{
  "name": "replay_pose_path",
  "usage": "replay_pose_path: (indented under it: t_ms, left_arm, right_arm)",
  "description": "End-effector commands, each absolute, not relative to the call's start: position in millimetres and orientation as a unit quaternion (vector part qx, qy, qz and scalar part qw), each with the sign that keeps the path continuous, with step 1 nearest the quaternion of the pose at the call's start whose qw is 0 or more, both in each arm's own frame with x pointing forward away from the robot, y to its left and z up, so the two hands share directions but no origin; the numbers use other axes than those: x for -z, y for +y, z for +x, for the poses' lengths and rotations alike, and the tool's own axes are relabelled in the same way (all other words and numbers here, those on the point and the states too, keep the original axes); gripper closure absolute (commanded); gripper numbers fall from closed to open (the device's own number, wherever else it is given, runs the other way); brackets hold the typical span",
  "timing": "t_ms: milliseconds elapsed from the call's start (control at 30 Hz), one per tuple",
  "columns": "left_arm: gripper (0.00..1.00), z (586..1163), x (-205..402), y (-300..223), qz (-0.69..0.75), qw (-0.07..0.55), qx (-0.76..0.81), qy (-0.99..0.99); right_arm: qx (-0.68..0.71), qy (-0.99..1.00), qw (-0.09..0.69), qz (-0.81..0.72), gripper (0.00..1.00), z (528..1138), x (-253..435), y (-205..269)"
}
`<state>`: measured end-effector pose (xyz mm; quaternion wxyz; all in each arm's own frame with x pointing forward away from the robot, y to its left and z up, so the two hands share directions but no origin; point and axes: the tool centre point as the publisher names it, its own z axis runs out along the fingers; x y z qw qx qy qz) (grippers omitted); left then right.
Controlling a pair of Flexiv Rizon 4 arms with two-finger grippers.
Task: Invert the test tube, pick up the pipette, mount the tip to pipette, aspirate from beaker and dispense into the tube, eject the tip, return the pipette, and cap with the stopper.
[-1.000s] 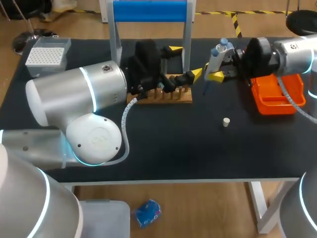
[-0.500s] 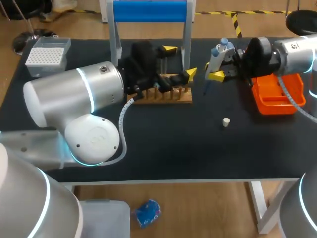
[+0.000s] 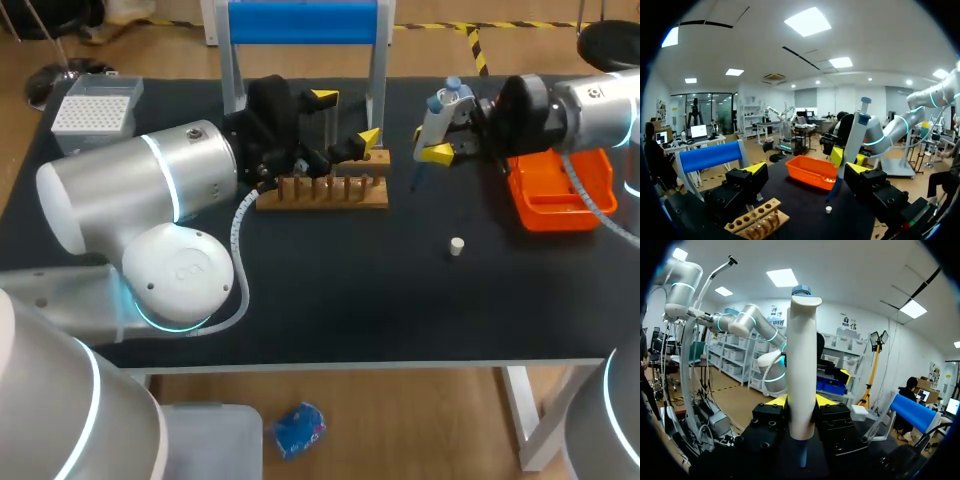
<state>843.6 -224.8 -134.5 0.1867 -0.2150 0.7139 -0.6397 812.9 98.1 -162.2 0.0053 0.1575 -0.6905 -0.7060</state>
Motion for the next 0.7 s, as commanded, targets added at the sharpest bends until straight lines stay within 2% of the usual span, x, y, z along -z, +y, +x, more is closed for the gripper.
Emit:
replay_pose_path:
  t_ms: [33, 300, 700]
  left_arm:
    - [0.00, 850.4, 140.2, -218.1, 0.115, -0.016, 0.897, 0.426]
    - [0.00, 858.3, 138.8, -213.5, 0.146, -0.050, 0.907, 0.391]
    - [0.00, 871.4, 137.7, -204.2, 0.171, -0.067, 0.912, 0.366]
  right_arm:
    - [0.705, -0.691, 0.005, 0.158, 1.00, 812.2, 161.7, 97.4]
    - [0.705, -0.691, 0.005, 0.158, 1.00, 812.2, 161.7, 97.4]
    - [0.705, -0.691, 0.005, 0.158, 1.00, 812.2, 161.7, 97.4]
